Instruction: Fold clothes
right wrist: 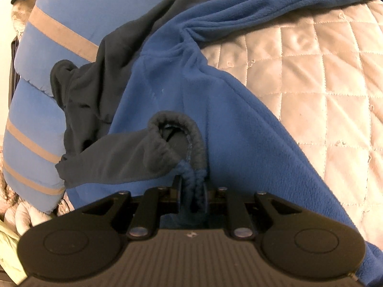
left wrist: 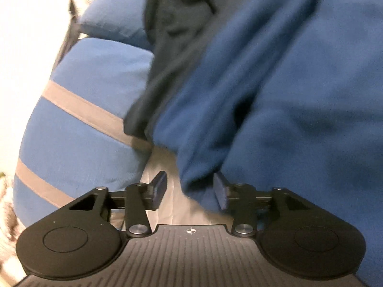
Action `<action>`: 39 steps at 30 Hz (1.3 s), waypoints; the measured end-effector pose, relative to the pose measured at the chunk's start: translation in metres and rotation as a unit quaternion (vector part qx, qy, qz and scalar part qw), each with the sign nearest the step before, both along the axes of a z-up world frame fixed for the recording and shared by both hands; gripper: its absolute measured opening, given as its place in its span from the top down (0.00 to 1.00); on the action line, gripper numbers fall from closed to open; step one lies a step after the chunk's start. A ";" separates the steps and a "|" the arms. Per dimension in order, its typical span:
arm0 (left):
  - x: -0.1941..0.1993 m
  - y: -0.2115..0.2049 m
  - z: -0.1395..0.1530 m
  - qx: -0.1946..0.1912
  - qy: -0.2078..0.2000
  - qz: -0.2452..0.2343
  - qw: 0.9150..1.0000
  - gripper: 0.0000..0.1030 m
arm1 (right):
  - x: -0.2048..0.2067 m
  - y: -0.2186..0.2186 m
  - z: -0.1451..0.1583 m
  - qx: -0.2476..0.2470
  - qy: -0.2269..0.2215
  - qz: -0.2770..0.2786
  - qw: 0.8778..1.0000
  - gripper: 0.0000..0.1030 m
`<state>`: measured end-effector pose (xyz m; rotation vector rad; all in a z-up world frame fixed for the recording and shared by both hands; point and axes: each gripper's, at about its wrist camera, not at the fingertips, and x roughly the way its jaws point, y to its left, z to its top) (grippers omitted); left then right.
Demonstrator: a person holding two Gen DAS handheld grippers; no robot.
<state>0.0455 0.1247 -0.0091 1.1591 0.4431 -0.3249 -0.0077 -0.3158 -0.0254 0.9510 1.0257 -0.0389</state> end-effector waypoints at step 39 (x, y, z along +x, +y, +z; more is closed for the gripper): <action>0.016 -0.009 -0.034 0.009 0.044 0.052 0.998 0.94 | -0.025 0.007 -0.002 0.013 0.002 -0.017 1.000 0.74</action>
